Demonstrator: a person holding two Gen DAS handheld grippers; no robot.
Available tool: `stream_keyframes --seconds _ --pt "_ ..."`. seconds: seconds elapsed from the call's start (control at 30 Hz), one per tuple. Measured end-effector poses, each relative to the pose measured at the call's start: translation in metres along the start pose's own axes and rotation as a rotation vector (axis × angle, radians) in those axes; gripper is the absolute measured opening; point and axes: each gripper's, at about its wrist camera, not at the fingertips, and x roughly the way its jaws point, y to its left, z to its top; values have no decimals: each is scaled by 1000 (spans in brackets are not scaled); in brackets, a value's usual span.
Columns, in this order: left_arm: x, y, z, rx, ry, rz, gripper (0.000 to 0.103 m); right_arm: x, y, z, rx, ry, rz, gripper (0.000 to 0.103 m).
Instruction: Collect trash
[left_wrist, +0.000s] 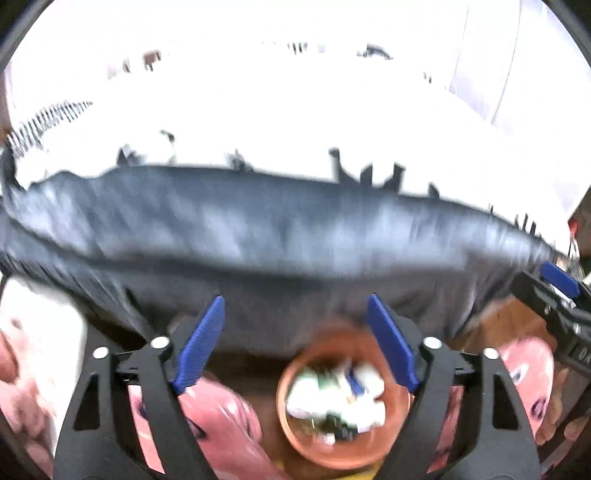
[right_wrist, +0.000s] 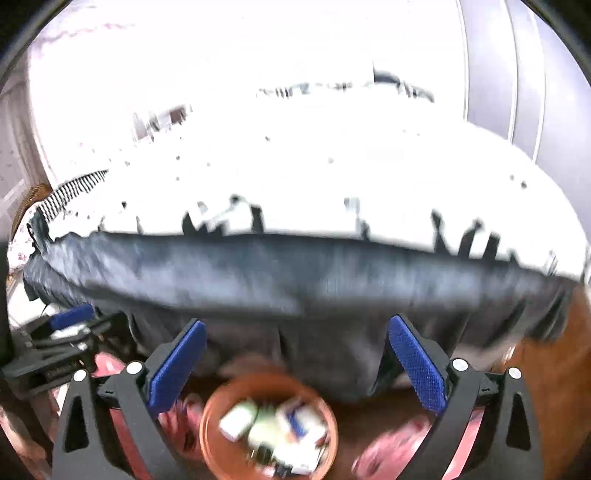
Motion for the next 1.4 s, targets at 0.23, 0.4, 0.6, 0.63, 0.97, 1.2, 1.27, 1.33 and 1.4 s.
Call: stream_keyframes --seconds 0.23,0.4,0.6,0.63,0.97,1.2,1.27,1.33,1.4 --pt "-73 -2 54 2 -260 47 92 -55 12 47 -42 -199 -15 98" --pt "-91 -15 57 7 -344 42 92 -73 13 57 -38 -267 -23 98" --pt "-86 -24 53 33 -340 55 92 -70 19 50 -54 -279 -69 98" --pt "-84 -25 52 31 -336 54 92 -69 18 48 -53 -278 -73 98" --pt "-82 -25 47 29 -336 59 92 -63 13 43 -36 -263 -87 98" --pt "-83 -26 46 27 -335 59 92 -66 13 42 -35 -267 -87 98" --pt "-83 -26 47 28 -335 61 92 -67 13 42 -33 -268 -86 98" --pt "-83 -26 46 29 -336 58 92 -67 13 42 -34 -267 -85 98" --pt "-83 -26 46 28 -338 61 92 -68 13 42 -33 -266 -82 98"
